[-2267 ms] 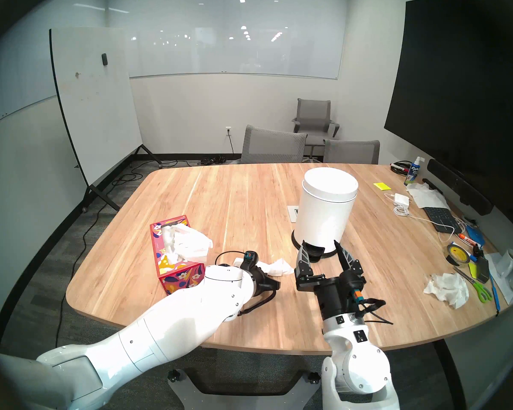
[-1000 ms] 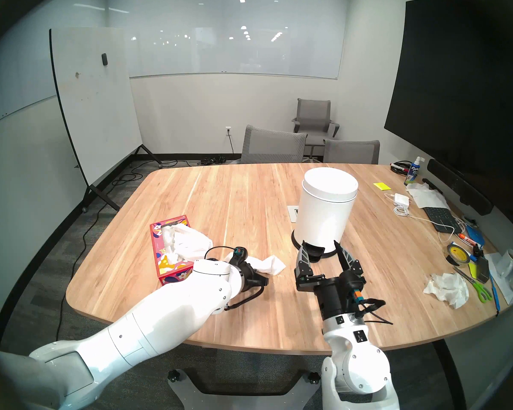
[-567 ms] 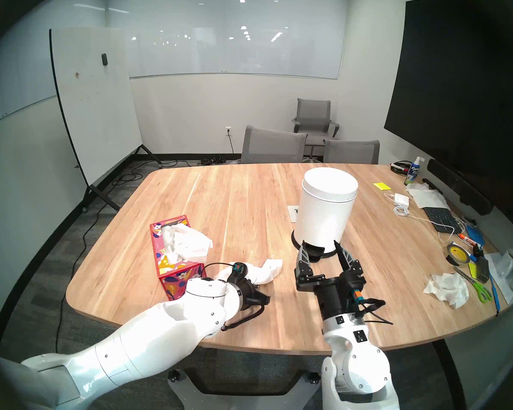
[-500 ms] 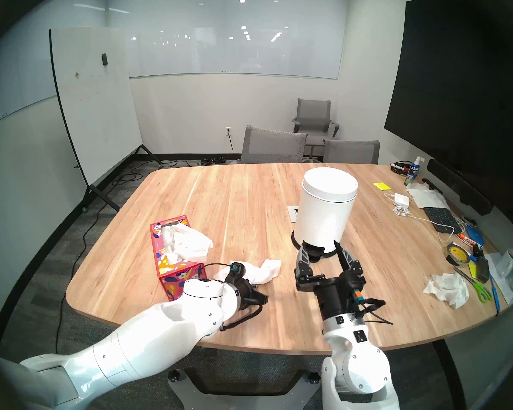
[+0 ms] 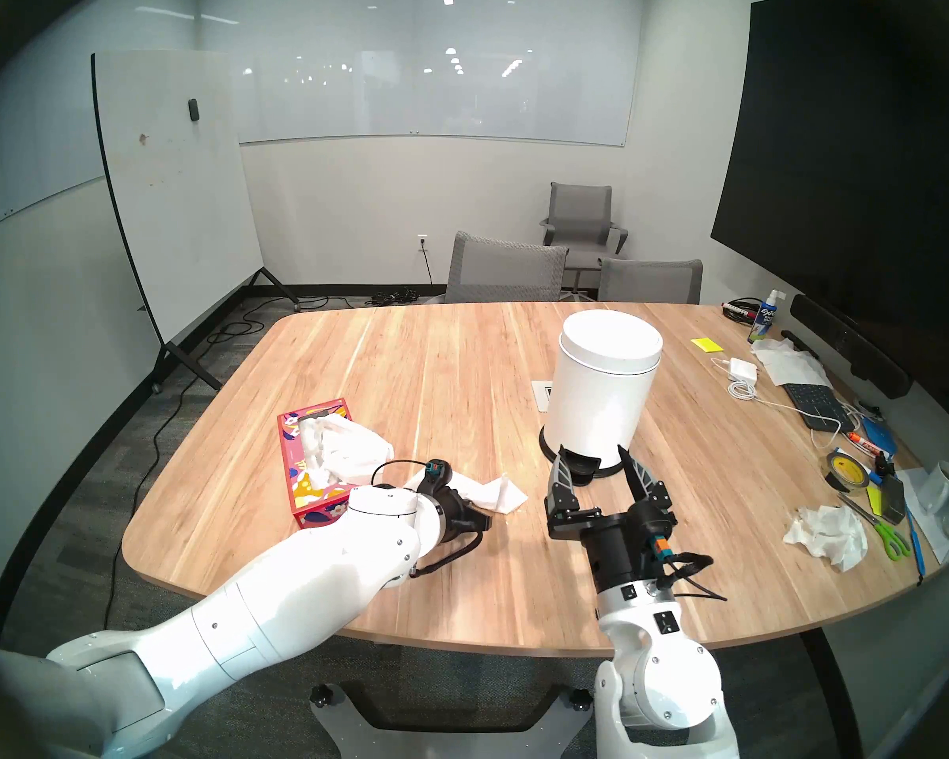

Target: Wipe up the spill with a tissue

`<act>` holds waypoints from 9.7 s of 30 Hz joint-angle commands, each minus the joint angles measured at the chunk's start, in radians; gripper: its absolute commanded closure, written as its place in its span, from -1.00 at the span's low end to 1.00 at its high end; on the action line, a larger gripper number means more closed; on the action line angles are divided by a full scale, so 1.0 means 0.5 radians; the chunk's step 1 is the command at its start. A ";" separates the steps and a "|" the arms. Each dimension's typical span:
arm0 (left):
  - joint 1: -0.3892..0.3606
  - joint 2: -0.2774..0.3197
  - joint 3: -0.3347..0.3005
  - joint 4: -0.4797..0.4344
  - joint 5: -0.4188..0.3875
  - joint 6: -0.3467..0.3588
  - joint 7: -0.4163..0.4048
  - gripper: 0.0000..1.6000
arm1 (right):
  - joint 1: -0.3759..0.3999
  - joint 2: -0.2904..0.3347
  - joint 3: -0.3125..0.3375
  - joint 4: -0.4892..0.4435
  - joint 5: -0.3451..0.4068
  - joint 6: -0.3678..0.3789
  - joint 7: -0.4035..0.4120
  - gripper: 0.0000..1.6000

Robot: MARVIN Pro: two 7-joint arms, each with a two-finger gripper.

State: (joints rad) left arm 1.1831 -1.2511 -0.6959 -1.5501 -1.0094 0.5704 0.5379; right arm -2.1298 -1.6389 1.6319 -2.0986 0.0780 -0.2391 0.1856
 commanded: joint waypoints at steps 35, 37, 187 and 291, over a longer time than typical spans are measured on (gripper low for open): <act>0.298 0.319 0.095 -0.359 -0.039 -0.089 0.090 1.00 | 0.006 0.004 0.001 -0.047 -0.001 -0.008 0.003 -1.00; 0.290 0.316 0.088 -0.378 -0.043 -0.093 0.084 1.00 | 0.005 0.004 0.001 -0.049 -0.001 -0.007 0.004 -1.00; 0.065 0.407 -0.282 -1.288 -0.482 0.350 0.803 1.00 | 1.374 0.048 -0.440 -0.690 -0.428 0.337 -0.208 -1.00; 0.050 0.411 -0.276 -1.298 -0.444 0.336 0.757 1.00 | 2.234 -0.204 -0.170 -0.132 -1.584 2.398 0.308 -1.00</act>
State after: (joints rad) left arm 1.2147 -1.0410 -0.8313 -2.1851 -1.2323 0.7405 0.9178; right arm -0.9113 -1.7415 1.5252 -2.0688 -0.7001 0.9632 0.3191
